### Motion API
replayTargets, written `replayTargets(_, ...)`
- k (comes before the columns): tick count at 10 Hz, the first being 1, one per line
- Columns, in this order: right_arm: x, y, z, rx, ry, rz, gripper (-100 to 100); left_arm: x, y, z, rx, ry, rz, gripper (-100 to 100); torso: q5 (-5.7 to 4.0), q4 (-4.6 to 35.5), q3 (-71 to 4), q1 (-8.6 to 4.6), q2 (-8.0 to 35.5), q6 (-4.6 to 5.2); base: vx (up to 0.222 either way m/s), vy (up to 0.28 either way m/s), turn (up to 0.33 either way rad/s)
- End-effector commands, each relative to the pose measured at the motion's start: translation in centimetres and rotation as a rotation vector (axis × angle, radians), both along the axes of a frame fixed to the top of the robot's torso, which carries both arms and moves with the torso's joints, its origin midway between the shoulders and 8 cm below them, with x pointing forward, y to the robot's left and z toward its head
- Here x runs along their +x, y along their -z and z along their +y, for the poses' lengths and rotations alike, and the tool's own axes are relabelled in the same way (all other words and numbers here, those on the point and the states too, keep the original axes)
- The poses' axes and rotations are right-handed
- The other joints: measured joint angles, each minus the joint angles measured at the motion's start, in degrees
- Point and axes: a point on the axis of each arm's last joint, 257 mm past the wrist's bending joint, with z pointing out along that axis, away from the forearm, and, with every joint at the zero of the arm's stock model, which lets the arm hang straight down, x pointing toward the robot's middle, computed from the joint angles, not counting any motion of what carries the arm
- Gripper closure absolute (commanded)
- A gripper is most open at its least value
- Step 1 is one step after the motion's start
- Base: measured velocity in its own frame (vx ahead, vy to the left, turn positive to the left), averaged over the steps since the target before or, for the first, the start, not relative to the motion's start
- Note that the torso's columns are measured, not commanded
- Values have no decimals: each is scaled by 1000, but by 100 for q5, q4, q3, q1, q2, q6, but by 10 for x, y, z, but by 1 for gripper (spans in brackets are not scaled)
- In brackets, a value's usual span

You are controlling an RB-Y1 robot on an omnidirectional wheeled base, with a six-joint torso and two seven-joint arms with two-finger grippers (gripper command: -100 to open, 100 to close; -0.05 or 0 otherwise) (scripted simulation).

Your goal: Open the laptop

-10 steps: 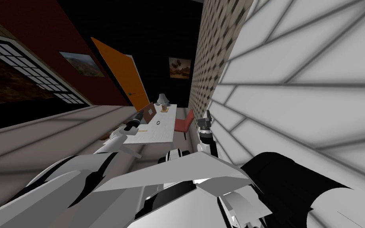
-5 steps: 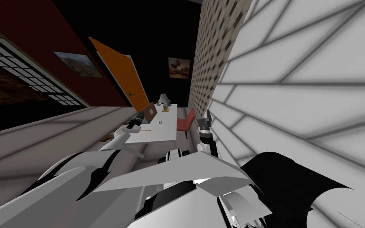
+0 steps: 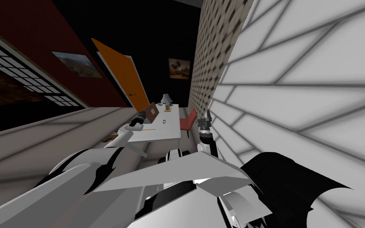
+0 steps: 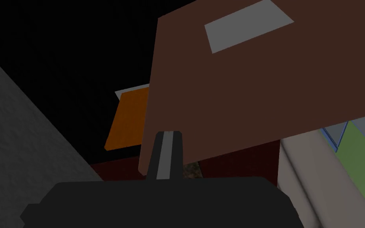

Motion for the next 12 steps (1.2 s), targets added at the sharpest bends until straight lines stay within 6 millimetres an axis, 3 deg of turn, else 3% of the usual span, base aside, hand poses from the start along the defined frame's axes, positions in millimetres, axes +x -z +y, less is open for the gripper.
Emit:
replayTargets(1, 0, 0, 0, 0, 0, 0, 0, 2, -6, 3, 81, 9, 6, -100, -5, 0, 0, -22, 0, -1, 6, 47, -33)
replayTargets(3, 0, 0, 0, 0, 0, 0, 0, 3, -11, 8, 184, 18, 15, -100, 8, -19, -10, 6, -17, -4, 9, 57, -52)
replayTargets(4, 0, 0, 0, 0, 0, 0, 0, 5, -17, 2, 147, 23, -6, -100, 20, -32, -27, 33, -41, -11, -7, 19, -7)
replayTargets(5, 0, 0, 0, 0, 0, 0, 0, 9, -14, -25, 153, 54, -2, -100, 7, -12, -17, 10, -24, -1, 23, 26, 216)
replayTargets(6, 0, 0, 0, 0, 0, 0, 0, 7, -5, -20, 152, 45, 18, -100, -3, -1, -3, -8, -6, 0, 39, 26, 109)
replayTargets(8, 0, 0, 0, 0, 0, 0, 0, 9, -14, -25, 153, 54, -2, -100, -8, 12, 17, -21, 27, 7, 17, 10, -19)
replayTargets(11, 0, 0, 0, 0, 0, 0, 0, 17, -15, -97, 145, 134, -5, -100, -6, 11, 10, -11, 15, 3, 30, 22, 203)
replayTargets(12, 0, 0, 0, 0, 0, 0, 0, 17, -11, -107, 151, 146, -2, -100, -9, 13, 18, -26, 30, 10, -7, -11, 31)
